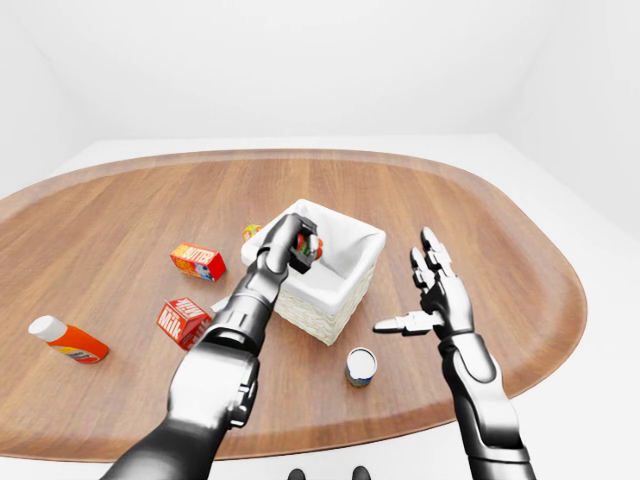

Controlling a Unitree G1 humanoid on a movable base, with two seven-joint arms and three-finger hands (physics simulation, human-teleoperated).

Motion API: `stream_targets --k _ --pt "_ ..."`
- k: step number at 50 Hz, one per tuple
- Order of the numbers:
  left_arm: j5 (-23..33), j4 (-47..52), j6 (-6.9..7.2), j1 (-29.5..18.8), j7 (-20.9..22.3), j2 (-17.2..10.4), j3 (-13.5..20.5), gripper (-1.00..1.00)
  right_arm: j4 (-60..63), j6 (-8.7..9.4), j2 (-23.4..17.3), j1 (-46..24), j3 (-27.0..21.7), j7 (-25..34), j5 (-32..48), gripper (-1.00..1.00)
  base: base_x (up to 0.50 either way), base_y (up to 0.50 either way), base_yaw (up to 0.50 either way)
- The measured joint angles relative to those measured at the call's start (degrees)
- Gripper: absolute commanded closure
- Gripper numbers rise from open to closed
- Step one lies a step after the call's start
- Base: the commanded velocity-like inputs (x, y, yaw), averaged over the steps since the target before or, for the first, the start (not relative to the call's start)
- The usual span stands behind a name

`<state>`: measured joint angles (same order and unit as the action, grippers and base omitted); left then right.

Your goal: Pick up the tomato sauce, and put it in the basket.

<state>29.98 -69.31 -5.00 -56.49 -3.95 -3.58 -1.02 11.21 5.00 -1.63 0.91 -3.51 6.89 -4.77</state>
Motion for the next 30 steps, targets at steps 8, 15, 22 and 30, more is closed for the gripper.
stream_targets --k 8,15,22,30 --pt "0.19 -0.54 0.00 -0.14 -0.24 0.23 -0.02 1.00 -0.47 0.00 0.03 -0.03 0.07 0.02 0.09 -1.00 0.00 0.00 0.00" --pt "0.14 -0.48 0.00 -0.19 -0.49 0.39 0.03 -1.00 -0.59 0.00 0.04 -0.02 0.12 0.01 0.14 -1.00 0.00 0.00 0.00" --pt "0.13 -0.45 0.00 -0.33 -0.89 0.43 0.08 -1.00 -0.63 0.00 0.04 -0.01 0.14 -0.01 0.15 -1.00 0.00 0.00 0.00" --pt "0.20 -0.22 0.00 -0.38 -1.12 0.49 0.13 -1.00 -0.54 0.00 0.05 0.04 0.17 -0.02 0.15 -1.00 0.00 0.00 0.00"
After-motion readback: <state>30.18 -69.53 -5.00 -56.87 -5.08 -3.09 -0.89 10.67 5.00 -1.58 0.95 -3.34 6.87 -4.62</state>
